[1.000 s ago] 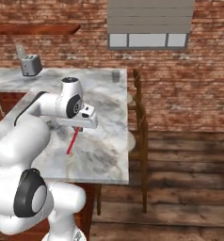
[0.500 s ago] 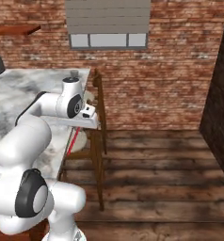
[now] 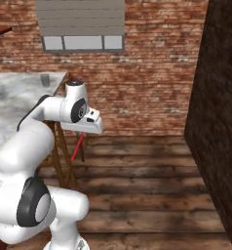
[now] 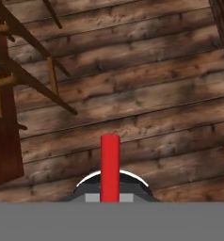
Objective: Take a straw from the drawer in front and place it inside the glass cup on the dining counter.
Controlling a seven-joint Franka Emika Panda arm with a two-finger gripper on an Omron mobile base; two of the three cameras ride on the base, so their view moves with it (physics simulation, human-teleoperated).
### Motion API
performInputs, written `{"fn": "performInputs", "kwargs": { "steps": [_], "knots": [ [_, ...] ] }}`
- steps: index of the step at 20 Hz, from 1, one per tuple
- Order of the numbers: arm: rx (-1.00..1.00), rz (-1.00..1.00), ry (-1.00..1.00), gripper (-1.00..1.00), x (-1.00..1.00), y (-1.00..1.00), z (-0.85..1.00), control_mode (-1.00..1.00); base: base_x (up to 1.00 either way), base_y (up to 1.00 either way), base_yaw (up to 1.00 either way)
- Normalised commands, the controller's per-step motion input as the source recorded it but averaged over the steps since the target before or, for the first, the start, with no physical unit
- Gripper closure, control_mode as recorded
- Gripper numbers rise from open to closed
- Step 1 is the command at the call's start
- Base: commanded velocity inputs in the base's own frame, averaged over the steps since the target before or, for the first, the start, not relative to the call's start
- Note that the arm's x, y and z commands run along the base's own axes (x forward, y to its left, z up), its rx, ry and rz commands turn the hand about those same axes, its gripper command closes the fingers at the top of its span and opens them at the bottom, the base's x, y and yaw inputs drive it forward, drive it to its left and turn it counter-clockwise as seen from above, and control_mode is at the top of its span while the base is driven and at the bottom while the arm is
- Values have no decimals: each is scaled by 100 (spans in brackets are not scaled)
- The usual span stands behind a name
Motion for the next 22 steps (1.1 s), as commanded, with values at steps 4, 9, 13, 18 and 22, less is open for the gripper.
{"fn": "performInputs", "kwargs": {
  "steps": [4,9,13,18,22],
  "knots": [
    [0,0,0,100,0,0,0,100,75,-49,6],
    [0,0,0,100,0,0,0,100,91,-36,6],
    [0,0,0,100,0,0,0,100,94,-30,6],
    [0,0,0,100,0,0,0,100,77,-31,22],
    [0,0,0,100,0,0,0,100,54,-32,34]
  ]
}}
